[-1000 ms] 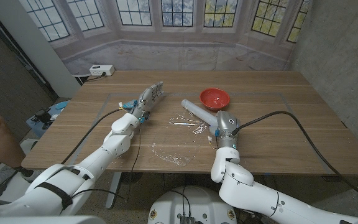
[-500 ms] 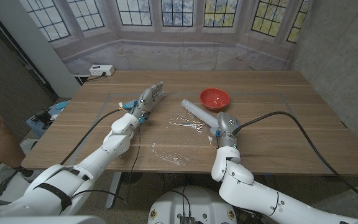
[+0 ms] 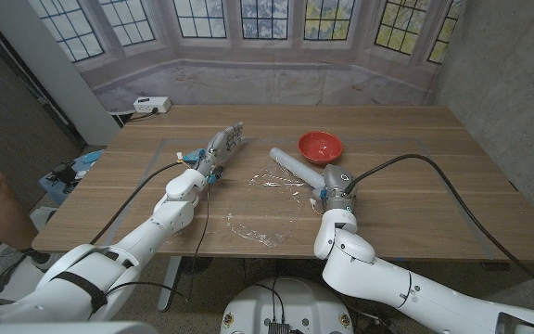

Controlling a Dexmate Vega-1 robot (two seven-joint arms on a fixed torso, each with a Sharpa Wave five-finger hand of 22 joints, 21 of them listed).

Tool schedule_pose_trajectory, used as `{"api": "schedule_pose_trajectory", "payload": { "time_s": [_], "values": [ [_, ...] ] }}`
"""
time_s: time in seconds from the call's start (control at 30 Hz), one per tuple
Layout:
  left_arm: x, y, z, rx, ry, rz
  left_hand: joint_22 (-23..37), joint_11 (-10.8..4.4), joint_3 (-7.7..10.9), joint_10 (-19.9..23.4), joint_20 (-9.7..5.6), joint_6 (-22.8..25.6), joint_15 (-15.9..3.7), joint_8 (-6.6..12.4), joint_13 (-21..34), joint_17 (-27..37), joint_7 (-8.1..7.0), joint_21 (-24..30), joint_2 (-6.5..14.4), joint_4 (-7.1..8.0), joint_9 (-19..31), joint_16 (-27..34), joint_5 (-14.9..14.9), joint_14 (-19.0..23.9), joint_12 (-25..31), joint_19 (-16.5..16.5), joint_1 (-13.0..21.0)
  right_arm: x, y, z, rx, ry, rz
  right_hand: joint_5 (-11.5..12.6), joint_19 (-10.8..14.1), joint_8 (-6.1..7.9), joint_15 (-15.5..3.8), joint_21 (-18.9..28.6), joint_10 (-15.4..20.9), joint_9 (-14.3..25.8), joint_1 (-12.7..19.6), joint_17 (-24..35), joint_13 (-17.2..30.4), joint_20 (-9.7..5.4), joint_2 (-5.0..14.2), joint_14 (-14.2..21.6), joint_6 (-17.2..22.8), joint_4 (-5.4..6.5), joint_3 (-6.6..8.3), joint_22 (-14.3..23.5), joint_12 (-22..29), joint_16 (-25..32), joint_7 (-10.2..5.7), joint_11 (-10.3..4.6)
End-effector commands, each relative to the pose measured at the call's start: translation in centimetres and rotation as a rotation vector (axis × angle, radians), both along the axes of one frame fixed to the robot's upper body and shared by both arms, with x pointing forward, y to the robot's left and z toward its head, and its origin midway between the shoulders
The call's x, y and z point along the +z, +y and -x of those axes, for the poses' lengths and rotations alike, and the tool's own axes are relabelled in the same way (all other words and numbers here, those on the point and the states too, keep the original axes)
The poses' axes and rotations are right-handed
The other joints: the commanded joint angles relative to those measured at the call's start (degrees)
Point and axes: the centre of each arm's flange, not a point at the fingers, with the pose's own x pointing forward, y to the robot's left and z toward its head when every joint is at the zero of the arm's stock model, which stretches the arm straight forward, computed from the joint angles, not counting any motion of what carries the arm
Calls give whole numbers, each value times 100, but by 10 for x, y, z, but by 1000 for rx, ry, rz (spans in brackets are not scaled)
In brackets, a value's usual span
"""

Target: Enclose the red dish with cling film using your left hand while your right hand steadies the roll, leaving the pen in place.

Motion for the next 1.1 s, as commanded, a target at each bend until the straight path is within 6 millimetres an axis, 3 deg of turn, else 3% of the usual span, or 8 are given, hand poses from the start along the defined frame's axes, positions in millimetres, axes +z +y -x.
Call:
{"api": "schedule_pose_trajectory", "payload": {
  "time_s": [0.03, 0.17, 0.37, 0.83, 1.1],
  "values": [
    [4, 0, -3, -4, -1, -3, 31, 24, 4, -24, -7, 48, 61, -7, 8, 18, 17, -2, -2, 3, 32, 3, 40, 0, -11, 38, 97, 12, 5, -2, -17, 62, 31, -29, -12, -40, -624, 48, 772, 4, 379, 26, -44, -1, 524, 139, 873, 27, 33, -6, -36, -37, -883, -645],
    [4, 0, -4, -4, -1, -3, 31, 22, 2, -25, -3, 49, 59, -7, 8, 18, 17, -4, -1, 5, 32, 3, 40, -1, -11, 39, 97, 13, 5, -5, -33, 108, 30, -37, -28, -67, -586, 63, 781, -4, 314, 5, -92, -6, 584, 125, 855, 79, 14, -25, -63, -68, -866, -604],
    [5, 1, -6, -5, 0, -4, 31, 27, -2, -24, 1, 50, 68, -7, 8, 19, 16, -9, -1, 8, 32, 1, 40, -9, -11, 35, 96, 15, 5, -9, -45, 167, 18, -62, -136, -169, -498, 80, 695, -12, 70, -13, -177, 20, 840, 25, 722, 253, -25, -62, -144, -142, -732, -525],
    [7, 0, -8, -6, 5, -9, 31, 42, -6, -29, 13, 67, 83, -2, 9, 20, 26, -16, 1, 12, 33, 2, 40, -12, -12, 33, 98, 13, -1, -6, -24, 104, -30, -67, -66, -183, -471, 176, 707, 29, 31, 74, -111, 14, 951, 98, 770, 226, -6, -105, -86, -104, -704, -570],
    [7, -3, -7, -6, 6, -12, 31, 43, -7, -27, 13, 79, 79, 2, 9, 19, 28, -18, 0, 13, 33, 1, 40, -15, -11, 33, 100, 10, -3, 0, 9, 13, -37, -52, -32, -153, -565, 228, 809, 44, 19, 58, -113, -50, 912, 177, 889, 183, 7, -128, -44, -138, -746, -616]
  ]
}}
